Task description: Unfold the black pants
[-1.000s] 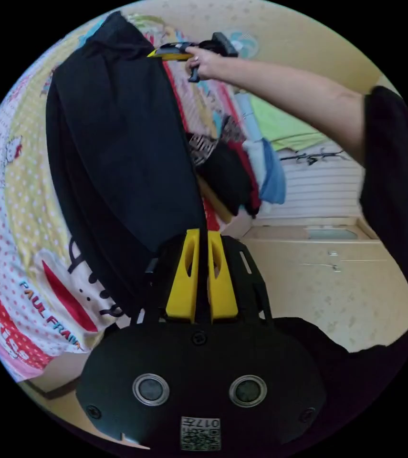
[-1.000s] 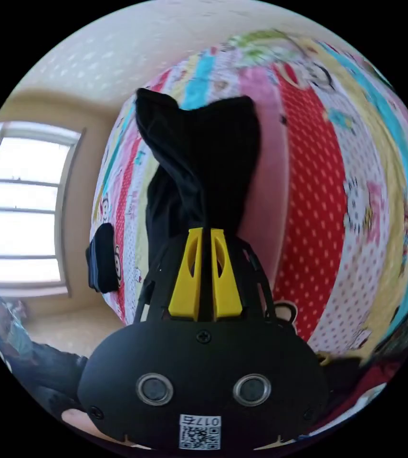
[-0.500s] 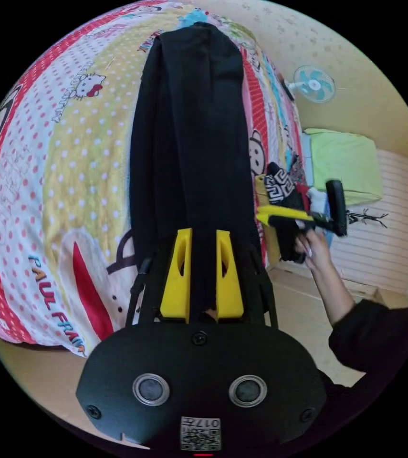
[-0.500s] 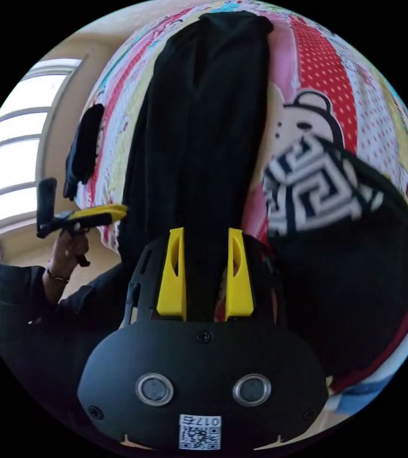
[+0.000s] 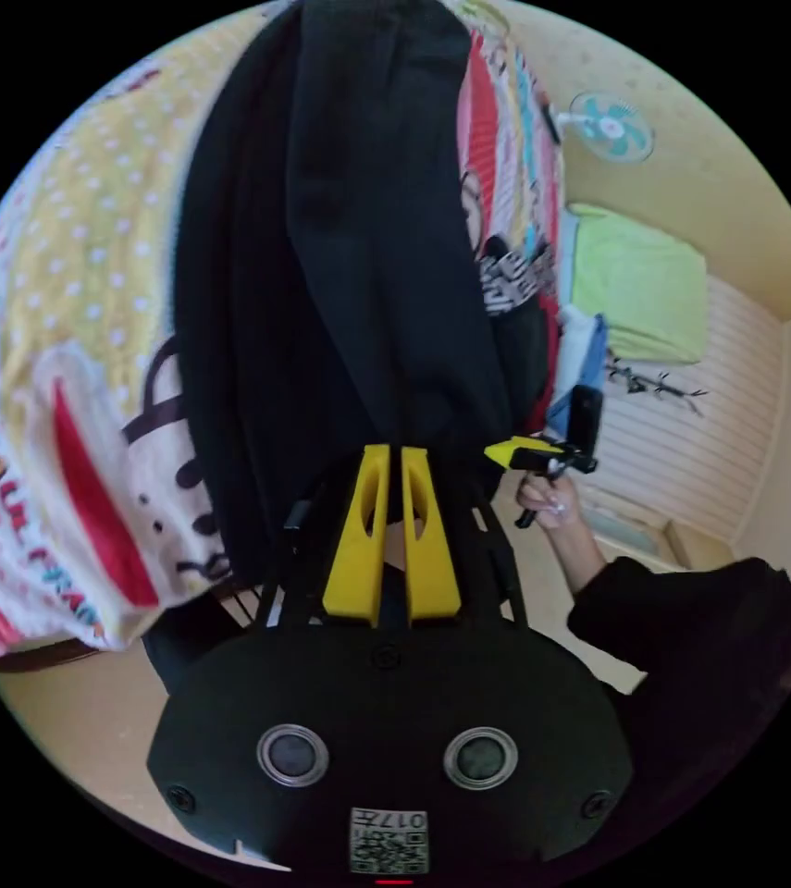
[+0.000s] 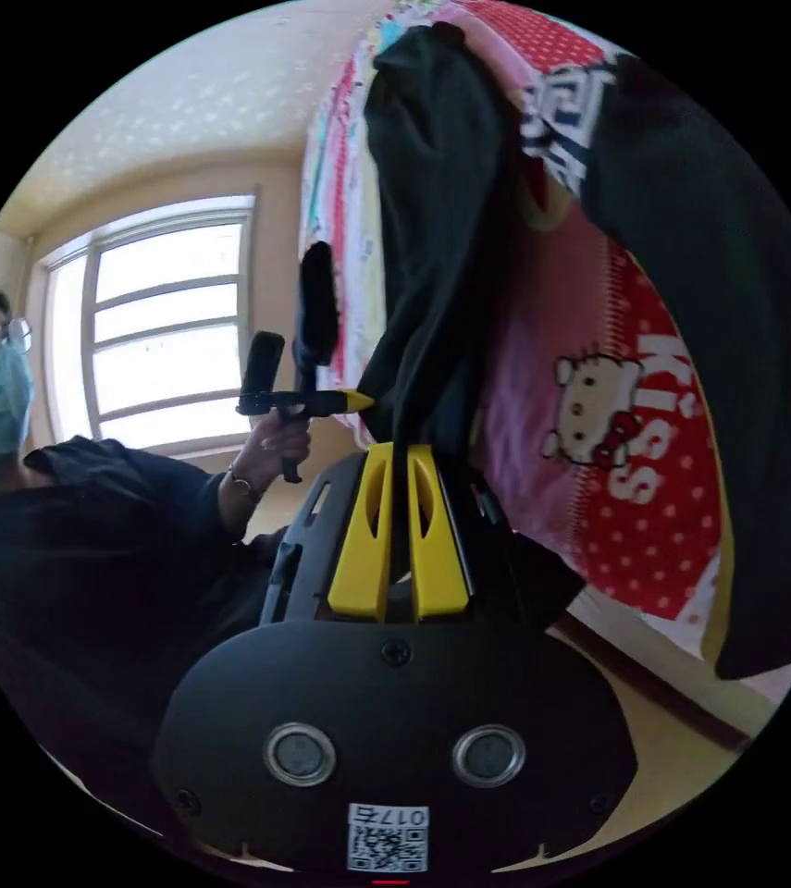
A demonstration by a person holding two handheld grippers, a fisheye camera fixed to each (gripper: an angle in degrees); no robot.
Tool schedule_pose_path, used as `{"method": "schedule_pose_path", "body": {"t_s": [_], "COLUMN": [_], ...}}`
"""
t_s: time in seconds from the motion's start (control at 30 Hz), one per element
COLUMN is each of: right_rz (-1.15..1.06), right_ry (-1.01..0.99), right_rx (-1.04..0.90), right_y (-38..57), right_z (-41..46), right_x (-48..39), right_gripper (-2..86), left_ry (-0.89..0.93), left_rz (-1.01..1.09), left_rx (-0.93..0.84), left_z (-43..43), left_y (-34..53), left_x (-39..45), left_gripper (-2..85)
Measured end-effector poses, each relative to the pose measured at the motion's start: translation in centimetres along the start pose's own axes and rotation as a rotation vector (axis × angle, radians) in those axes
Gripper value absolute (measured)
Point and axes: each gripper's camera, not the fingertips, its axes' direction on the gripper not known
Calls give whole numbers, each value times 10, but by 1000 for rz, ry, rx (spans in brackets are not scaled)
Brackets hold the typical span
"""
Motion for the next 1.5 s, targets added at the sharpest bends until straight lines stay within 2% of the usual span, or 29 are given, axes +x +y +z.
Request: {"method": "schedule_pose_path", "body": {"t_s": [0.1,0.2,0.27,0.33,0.4,0.47,0.63,0.7,0.77,0.87,1.0,1.07,1.13,1.2,1.3,1.37,1.5], "right_rz": [-71,-78,-37,68,139,108,49,-14,-64,15,110,167,187,180,156,150,155], "right_ry": [-87,-37,173,352,356,210,169,176,288,444,326,302,253,221,163,44,91], "right_rx": [3,-19,-82,-188,-219,-98,36,39,-7,33,51,107,104,85,53,44,38], "right_y": [8,14,19,21,19,6,-72,-115,-167,-209,-223,-222,-225,-226,-221,-217,-224], "right_z": [3,27,52,69,65,33,-11,-13,-4,-6,-5,-11,-14,-17,-21,-21,-14], "right_x": [-40,-55,-41,-16,-2,-6,-12,-20,-36,-41,-18,-9,-4,-5,-6,1,6], "right_gripper": [34,35,37,39,44,56,97,119,143,173,184,176,169,165,159,149,110], "left_ry": [20,-142,-246,-288,-230,-113,-78,-74,-77,-48,-1,95,307,356,315,291,276], "left_rz": [28,72,27,-117,-226,-215,10,52,73,101,80,60,53,35,53,63,66], "left_rx": [101,155,142,27,-35,25,192,187,167,150,103,108,76,47,21,19,-27], "left_z": [-70,-87,-65,-23,-11,-25,-89,-99,-105,-114,-109,-108,-93,-81,-79,-82,-80], "left_y": [37,63,69,65,59,48,-54,-97,-134,-175,-200,-203,-214,-223,-223,-216,-209], "left_x": [27,42,22,-35,-76,-93,-96,-101,-104,-105,-115,-123,-135,-139,-133,-129,-128], "left_gripper": [1,4,10,30,73,83,113,123,134,134,121,119,108,86,63,62,59]}}
